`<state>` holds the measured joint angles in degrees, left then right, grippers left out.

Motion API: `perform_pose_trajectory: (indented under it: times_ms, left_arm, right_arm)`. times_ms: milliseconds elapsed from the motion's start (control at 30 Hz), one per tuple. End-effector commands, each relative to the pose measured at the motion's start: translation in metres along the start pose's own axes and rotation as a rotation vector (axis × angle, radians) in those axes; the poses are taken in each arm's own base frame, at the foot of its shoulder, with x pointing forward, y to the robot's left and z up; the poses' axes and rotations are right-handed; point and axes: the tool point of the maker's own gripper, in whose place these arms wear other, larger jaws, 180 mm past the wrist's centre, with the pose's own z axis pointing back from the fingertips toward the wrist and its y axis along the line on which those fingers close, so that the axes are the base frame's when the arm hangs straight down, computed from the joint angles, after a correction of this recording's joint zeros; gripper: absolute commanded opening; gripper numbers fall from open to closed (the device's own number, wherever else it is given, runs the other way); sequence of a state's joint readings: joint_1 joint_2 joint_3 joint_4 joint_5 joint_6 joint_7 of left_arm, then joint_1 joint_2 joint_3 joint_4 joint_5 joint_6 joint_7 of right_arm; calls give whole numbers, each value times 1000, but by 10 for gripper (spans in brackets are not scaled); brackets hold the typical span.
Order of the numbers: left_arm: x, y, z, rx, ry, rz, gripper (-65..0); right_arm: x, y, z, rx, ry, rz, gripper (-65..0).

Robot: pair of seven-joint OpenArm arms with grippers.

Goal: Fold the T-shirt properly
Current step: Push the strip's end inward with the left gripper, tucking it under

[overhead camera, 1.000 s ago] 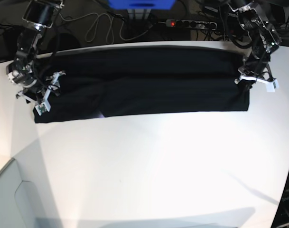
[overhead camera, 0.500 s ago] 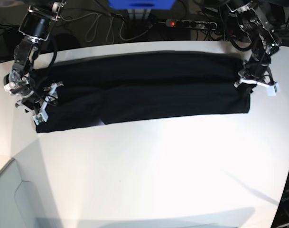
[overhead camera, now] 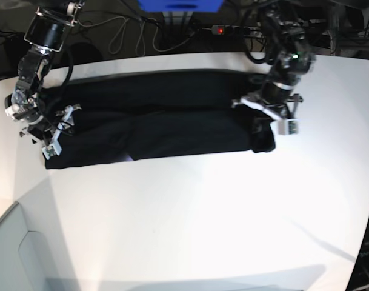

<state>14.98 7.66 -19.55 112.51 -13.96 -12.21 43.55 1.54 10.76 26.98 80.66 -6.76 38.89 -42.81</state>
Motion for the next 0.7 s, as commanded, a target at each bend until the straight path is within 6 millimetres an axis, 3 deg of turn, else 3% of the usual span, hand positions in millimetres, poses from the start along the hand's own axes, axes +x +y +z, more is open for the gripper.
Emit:
perform_pose_trajectory:
  times_ms: [0, 133, 233, 367, 533, 667]
  left_arm:
    - [15, -16, -2, -33, -55, -24, -650]
    - [15, -44, -6, -67, -71, -116, -650]
    - [15, -44, -5, -63, -71, -120, -650]
    - [13, 0, 8, 36, -73, -70, -650]
    - [36, 51, 29, 46, -155, 30, -650]
    - [33, 86, 37, 44, -113, 120, -650]
  right_arm:
    - [-14, -6, 2, -17, 72, 36, -296]
    - [-14, -6, 2, -17, 74, 36, -296]
    - [-14, -6, 2, -17, 74, 36, -296]
    - [-14, -6, 2, -17, 74, 36, -296]
    - [-15, -5, 2, -15, 75, 37, -296]
    - [-15, -5, 2, -15, 75, 36, -296]
